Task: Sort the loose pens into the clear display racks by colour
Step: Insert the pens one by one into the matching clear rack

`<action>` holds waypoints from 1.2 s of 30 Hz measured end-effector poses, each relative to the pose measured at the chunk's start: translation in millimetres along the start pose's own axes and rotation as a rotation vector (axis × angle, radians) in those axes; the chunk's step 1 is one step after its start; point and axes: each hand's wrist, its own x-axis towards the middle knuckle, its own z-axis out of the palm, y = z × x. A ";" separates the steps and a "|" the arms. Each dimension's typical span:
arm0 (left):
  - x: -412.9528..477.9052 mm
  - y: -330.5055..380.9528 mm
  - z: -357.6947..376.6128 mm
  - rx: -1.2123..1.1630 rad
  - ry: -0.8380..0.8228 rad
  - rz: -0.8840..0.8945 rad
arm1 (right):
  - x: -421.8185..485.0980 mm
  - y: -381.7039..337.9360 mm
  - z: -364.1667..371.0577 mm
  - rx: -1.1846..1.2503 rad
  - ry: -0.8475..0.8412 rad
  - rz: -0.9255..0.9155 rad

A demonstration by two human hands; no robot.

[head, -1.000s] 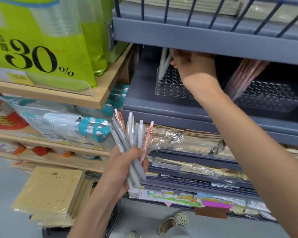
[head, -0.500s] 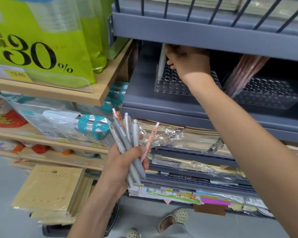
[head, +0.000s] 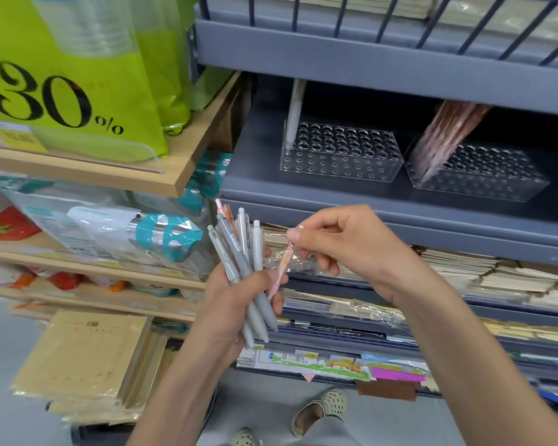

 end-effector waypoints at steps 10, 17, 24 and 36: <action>3.7 -20.4 32.9 0.034 -0.044 -0.043 | -22.8 13.6 -35.9 0.111 0.316 -0.107; 3.5 -29.0 56.1 0.030 -0.073 -0.075 | -47.6 30.2 -37.8 0.151 0.265 -0.061; 4.1 -31.0 73.9 0.059 -0.130 -0.126 | -65.3 16.1 -94.1 0.192 0.732 -0.311; 9.1 -37.4 77.2 0.106 -0.130 -0.128 | -27.5 13.4 -157.2 -0.333 1.079 -0.336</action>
